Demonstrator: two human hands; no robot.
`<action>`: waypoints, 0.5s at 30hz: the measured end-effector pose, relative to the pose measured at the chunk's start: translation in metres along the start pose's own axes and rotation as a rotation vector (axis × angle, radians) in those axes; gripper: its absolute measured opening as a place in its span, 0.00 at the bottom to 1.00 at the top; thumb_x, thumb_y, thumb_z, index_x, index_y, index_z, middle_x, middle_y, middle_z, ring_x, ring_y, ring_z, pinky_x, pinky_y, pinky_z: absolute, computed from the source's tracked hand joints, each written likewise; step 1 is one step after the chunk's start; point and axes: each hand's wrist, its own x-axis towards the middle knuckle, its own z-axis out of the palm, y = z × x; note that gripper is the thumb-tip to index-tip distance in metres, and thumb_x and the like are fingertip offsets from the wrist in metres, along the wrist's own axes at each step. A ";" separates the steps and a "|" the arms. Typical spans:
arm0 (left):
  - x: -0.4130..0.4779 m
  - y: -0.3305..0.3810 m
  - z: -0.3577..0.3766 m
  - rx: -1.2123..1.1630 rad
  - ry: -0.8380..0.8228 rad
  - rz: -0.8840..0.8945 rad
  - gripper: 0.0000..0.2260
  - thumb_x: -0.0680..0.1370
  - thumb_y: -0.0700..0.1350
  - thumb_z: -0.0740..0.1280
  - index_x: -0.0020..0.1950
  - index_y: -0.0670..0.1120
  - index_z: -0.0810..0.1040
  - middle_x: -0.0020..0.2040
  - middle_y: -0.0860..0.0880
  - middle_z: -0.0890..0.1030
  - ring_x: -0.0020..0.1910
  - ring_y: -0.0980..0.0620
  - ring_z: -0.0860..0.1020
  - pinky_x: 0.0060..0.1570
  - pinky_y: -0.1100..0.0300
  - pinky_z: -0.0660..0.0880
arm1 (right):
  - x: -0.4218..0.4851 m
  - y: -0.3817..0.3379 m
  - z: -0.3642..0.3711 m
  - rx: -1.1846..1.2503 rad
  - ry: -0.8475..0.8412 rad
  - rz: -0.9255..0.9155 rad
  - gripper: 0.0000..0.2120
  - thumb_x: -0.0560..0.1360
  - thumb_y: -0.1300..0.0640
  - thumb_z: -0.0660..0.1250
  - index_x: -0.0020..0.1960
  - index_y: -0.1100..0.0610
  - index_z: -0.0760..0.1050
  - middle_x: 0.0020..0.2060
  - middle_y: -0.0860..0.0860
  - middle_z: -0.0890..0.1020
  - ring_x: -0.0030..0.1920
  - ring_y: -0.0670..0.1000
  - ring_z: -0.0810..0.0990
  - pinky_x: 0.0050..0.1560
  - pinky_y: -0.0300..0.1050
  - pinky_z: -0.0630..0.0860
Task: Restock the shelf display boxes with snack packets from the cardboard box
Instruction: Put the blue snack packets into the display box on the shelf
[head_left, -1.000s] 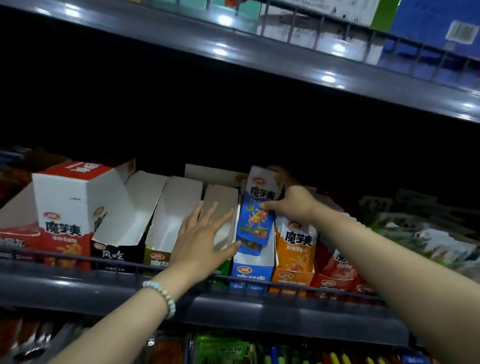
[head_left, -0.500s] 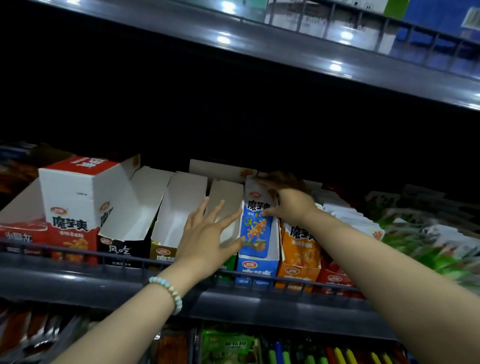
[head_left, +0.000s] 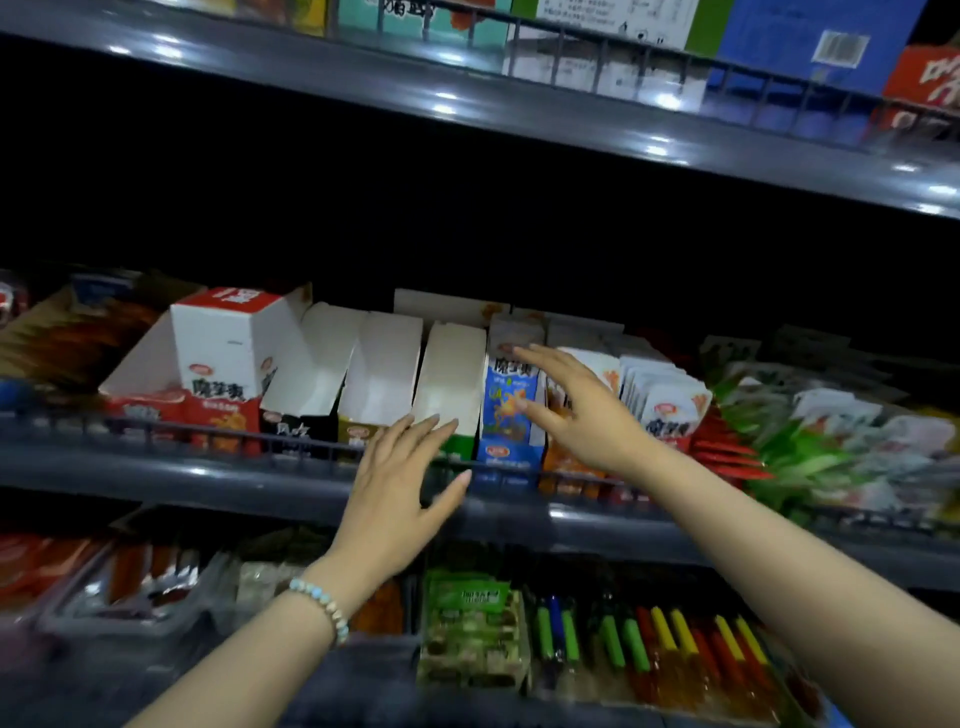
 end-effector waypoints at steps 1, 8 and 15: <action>-0.014 -0.002 0.002 -0.004 -0.009 -0.015 0.31 0.74 0.67 0.48 0.75 0.57 0.62 0.74 0.56 0.63 0.75 0.56 0.54 0.72 0.60 0.45 | -0.013 -0.002 0.006 0.037 -0.013 0.005 0.27 0.78 0.47 0.63 0.74 0.47 0.61 0.74 0.46 0.63 0.74 0.46 0.59 0.73 0.40 0.54; -0.129 -0.046 0.026 0.045 -0.261 -0.233 0.40 0.69 0.72 0.44 0.76 0.53 0.60 0.75 0.53 0.63 0.76 0.52 0.56 0.74 0.55 0.53 | -0.121 -0.007 0.088 0.257 -0.281 0.150 0.27 0.78 0.47 0.63 0.74 0.46 0.60 0.74 0.45 0.63 0.74 0.44 0.59 0.74 0.47 0.59; -0.230 -0.102 0.059 0.108 -0.441 -0.459 0.30 0.78 0.62 0.58 0.76 0.49 0.60 0.75 0.48 0.65 0.74 0.48 0.61 0.73 0.53 0.57 | -0.202 -0.008 0.189 0.335 -0.604 0.341 0.28 0.79 0.47 0.61 0.76 0.48 0.56 0.76 0.47 0.58 0.76 0.48 0.55 0.72 0.43 0.55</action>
